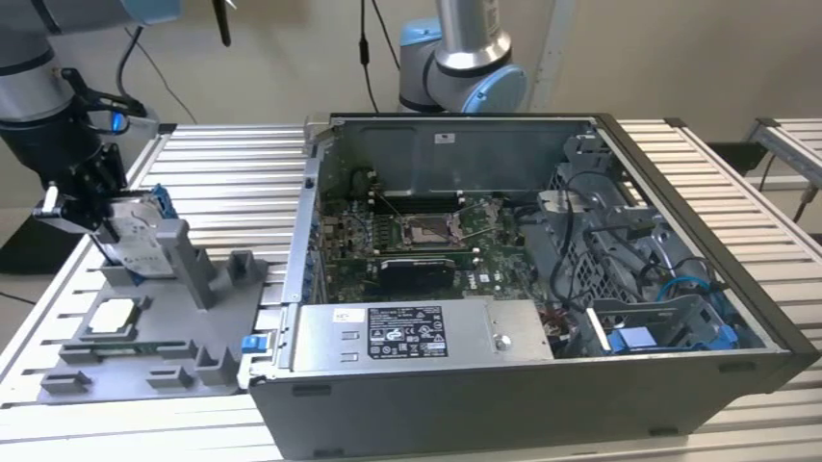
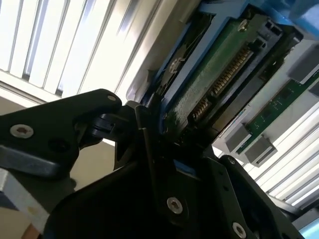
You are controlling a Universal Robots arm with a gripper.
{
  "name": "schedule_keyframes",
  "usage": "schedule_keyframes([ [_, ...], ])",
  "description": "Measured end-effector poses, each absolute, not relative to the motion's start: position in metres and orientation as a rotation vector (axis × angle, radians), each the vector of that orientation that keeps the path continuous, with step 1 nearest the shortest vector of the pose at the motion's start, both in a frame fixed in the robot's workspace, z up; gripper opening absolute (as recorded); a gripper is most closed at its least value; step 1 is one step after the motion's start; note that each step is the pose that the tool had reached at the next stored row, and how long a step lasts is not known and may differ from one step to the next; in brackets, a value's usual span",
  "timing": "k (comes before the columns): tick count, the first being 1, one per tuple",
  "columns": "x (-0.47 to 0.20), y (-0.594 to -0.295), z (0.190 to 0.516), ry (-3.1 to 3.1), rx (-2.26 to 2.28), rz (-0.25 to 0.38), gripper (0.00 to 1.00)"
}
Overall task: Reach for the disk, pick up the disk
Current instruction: 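Pick up the disk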
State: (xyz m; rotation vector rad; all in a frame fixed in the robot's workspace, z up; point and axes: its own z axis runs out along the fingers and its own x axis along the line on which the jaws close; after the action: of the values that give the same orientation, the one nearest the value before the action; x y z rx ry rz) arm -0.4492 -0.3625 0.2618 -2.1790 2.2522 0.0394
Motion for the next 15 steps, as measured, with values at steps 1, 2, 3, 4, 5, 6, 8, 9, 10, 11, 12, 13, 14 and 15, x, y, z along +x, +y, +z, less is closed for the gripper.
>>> schedule_keyframes([
  [1,-0.4492,-0.3625,0.2623,2.252,-2.179,0.039,0.0],
  [2,-0.4492,-0.3625,0.2633,2.252,-2.18,0.04,0.0],
  [3,-0.4493,-0.3625,0.2644,2.251,-2.18,0.04,0.0],
  [4,-0.4493,-0.3625,0.2657,2.25,-2.181,0.04,0.0],
  [5,-0.4494,-0.3625,0.2668,2.25,-2.182,0.04,0.0],
  [6,-0.4495,-0.3625,0.2674,2.249,-2.183,0.04,0.0],
  [8,-0.4497,-0.3625,0.2674,2.248,-2.184,0.039,0.0],
  [9,-0.4497,-0.3625,0.2674,2.247,-2.184,0.039,0.0],
  [10,-0.4497,-0.3625,0.2674,2.247,-2.184,0.039,0.0],
  [11,-0.4498,-0.3625,0.2673,2.247,-2.183,0.039,0.0],
  [12,-0.45,-0.3626,0.267,2.245,-2.182,0.039,0.0],
  [13,-0.45,-0.3625,0.2664,2.244,-2.181,0.039,0.0],
  [14,-0.45,-0.3624,0.2658,2.243,-2.18,0.039,0.0],
  [15,-0.45,-0.3624,0.2651,2.243,-2.179,0.039,0.0],
])
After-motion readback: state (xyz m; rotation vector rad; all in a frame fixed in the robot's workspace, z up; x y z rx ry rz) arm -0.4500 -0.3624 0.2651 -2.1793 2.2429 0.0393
